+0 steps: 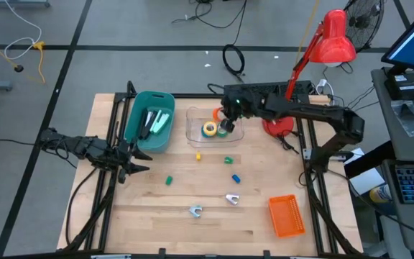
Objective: Pick and place Stapler, Stapler remover, tape
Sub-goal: Put the orange tape into the transparent bin
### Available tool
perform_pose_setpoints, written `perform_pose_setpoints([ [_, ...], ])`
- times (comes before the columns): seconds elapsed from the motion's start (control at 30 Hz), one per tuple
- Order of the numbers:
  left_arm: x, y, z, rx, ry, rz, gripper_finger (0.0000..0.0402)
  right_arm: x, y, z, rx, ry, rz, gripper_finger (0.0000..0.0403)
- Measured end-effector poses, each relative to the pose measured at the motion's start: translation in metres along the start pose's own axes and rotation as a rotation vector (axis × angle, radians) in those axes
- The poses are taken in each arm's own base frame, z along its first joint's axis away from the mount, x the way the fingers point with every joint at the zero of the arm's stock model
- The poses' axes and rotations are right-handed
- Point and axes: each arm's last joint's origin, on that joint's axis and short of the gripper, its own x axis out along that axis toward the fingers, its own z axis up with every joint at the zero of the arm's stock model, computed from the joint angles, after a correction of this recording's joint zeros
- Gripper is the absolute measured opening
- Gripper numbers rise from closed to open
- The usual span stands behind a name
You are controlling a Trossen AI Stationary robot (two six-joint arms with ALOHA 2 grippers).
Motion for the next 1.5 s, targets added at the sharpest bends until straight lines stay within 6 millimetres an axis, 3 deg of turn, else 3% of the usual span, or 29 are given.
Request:
perform_pose_setpoints([
  [0.13,0.0,0.0,0.0,-0.028,-0.002,0.005,0.0205,0.025,-0.016,-0.01,-0.01,0.085,0.035,0.0033],
  [0.3,0.0,0.001,0.0,-0.056,-0.009,0.022,0.0205,0.056,-0.019,-0.029,-0.023,0.225,0.088,0.0034],
  [0.47,0.0,0.001,0.0,-0.059,-0.011,0.028,0.0205,0.074,-0.018,-0.04,-0.072,0.299,0.097,0.0041],
  [0.63,0.0,0.001,0.001,-0.074,-0.019,0.048,0.0205,0.084,-0.015,-0.045,-0.091,0.322,0.155,0.0035],
  [1.03,0.0,0.002,0.001,-0.078,-0.029,0.074,0.0205,0.083,-0.016,-0.047,-0.14,0.341,0.167,0.0039],
  [1.3,0.0,0.002,0.001,-0.091,-0.029,0.074,0.0205,0.106,-0.013,-0.063,-0.155,0.421,0.182,0.0042],
  [1.5,0.0,0.002,0.001,-0.105,-0.03,0.074,0.0205,0.106,-0.011,-0.063,-0.162,0.415,0.184,0.0044],
])
